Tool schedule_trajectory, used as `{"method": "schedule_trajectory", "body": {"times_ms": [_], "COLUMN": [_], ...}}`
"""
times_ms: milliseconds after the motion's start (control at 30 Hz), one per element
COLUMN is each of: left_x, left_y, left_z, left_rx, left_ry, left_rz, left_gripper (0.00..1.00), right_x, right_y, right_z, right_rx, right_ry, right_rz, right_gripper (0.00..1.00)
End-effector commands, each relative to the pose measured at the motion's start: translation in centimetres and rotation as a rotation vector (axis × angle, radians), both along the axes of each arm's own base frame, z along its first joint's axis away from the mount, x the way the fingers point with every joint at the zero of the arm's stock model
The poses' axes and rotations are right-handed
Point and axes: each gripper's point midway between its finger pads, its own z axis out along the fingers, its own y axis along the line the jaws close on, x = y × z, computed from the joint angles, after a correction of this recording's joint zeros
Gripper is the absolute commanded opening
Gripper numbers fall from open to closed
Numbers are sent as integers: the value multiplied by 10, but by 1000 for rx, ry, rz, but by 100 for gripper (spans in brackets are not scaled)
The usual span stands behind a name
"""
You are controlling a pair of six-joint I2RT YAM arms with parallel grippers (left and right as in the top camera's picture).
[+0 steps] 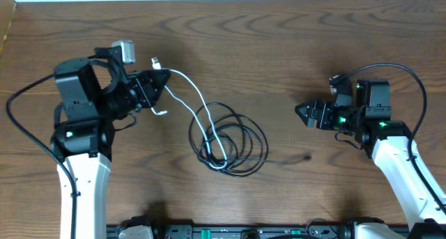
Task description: Untangle cables
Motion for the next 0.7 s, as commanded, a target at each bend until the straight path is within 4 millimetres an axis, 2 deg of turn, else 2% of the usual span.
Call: {"method": "schedule_trajectory", "body": {"times_ms": [0, 67, 233, 433, 533, 667], "left_x": [-3, -3, 1, 6, 9, 10], "left_y": [-14, -20, -35, -54, -60, -61], "left_z": [12, 14, 29, 60, 76, 86], "left_rx": [-9, -7, -44, -107, -140, -168], "left_ry": [-37, -54, -97, -199, -248, -270], "left_rz": [-45, -65, -89, -120, -126, -120], "left_gripper": [8, 8, 8, 8, 8, 8], "right_x": [-6, -13, -26, -36, -41, -49], "right_y": [23, 35, 53, 91, 111, 135], "right_z": [10, 17, 11, 10, 16, 24], "right_rx": [87, 128, 126, 133, 144, 175], "right_ry": [-51, -78, -38, -70, -104, -126], "right_rz": [142, 221, 279, 408, 462, 508], "right_gripper": [85, 86, 84, 71, 67, 63]}}
